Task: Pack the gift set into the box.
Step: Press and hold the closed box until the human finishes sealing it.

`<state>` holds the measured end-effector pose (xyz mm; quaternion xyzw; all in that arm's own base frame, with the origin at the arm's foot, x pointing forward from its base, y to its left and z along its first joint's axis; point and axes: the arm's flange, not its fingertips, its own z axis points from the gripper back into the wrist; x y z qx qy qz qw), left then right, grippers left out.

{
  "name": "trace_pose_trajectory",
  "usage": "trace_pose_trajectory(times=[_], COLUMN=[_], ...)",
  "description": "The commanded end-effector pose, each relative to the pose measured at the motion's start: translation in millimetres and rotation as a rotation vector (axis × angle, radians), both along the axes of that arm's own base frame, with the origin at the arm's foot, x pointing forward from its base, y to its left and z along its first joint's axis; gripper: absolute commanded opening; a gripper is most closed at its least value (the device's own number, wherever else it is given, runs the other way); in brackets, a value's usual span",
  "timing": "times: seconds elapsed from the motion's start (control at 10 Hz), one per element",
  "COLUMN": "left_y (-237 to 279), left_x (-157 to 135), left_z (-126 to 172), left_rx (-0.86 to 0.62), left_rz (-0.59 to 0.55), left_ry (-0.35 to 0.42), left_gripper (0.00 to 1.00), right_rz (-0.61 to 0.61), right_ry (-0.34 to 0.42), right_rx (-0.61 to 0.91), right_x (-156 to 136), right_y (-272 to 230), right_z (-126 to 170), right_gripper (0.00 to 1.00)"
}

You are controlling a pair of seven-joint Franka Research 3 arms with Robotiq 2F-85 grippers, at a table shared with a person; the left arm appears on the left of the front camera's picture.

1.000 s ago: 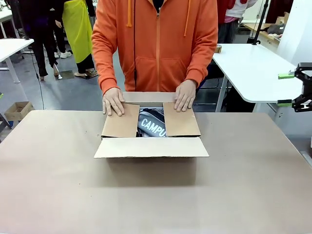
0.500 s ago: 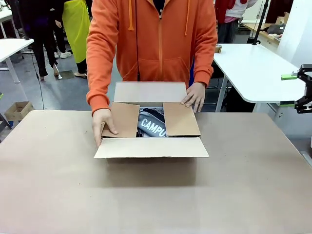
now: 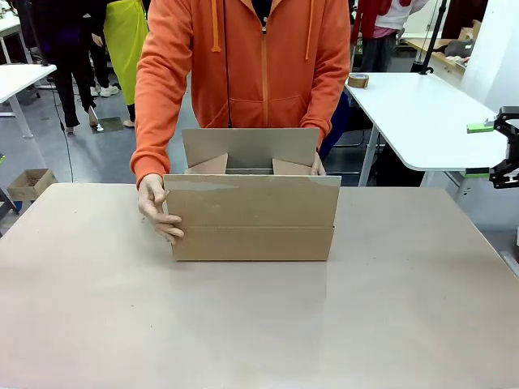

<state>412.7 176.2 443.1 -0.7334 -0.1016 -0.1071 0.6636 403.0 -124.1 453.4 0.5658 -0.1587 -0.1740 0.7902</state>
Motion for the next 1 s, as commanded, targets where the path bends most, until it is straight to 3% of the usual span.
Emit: trace_pose_trajectory(times=[0.0, 0.9], left_y=[1.2, 1.2], left_x=[-3.4, -3.4], left_z=[-1.8, -1.8], left_rx=[0.008, 0.008], left_rz=[-0.005, -0.005], left_ry=[-0.010, -0.010], left_gripper=[1.00, 1.00], right_rz=[0.008, 0.008], right_ry=[-0.022, -0.022], right_rx=[0.005, 0.005], right_x=[0.5, 0.5], right_y=[-1.2, -1.2], right_z=[0.5, 0.5], right_gripper=[1.00, 1.00])
